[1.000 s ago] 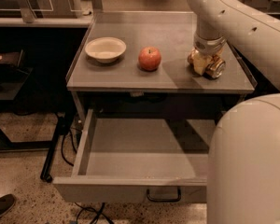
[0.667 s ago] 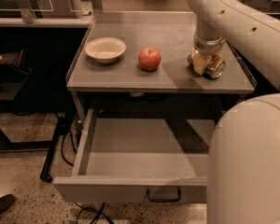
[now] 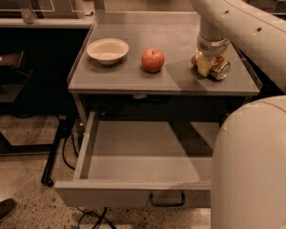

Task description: Pick orange can from top drawer and place on counter

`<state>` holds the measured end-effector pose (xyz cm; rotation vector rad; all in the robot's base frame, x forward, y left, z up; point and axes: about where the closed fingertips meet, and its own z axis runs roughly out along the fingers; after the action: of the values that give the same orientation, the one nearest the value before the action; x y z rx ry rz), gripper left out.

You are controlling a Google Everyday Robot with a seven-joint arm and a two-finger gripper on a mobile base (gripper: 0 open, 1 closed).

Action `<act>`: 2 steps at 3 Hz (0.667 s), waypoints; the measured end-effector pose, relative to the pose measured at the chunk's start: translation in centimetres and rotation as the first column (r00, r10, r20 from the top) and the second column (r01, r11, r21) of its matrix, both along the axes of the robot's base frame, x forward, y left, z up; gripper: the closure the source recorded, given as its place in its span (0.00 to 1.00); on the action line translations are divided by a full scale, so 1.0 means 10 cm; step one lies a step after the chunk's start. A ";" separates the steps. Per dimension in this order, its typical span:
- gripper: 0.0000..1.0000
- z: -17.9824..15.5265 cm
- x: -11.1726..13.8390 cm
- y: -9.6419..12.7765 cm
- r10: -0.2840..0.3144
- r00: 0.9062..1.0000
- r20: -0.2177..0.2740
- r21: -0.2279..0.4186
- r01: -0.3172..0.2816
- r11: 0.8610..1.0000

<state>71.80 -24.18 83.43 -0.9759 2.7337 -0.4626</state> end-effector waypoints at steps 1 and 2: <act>0.09 0.00 0.00 0.00 0.000 1.000 0.000 0.000 0.000 1.000; 0.00 0.00 0.00 0.00 0.000 1.000 0.000 0.000 0.000 1.000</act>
Offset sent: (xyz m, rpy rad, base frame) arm 0.0000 0.0000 0.0000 0.0000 0.0000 0.0000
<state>71.81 -24.18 83.42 -0.9760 2.7338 -0.4626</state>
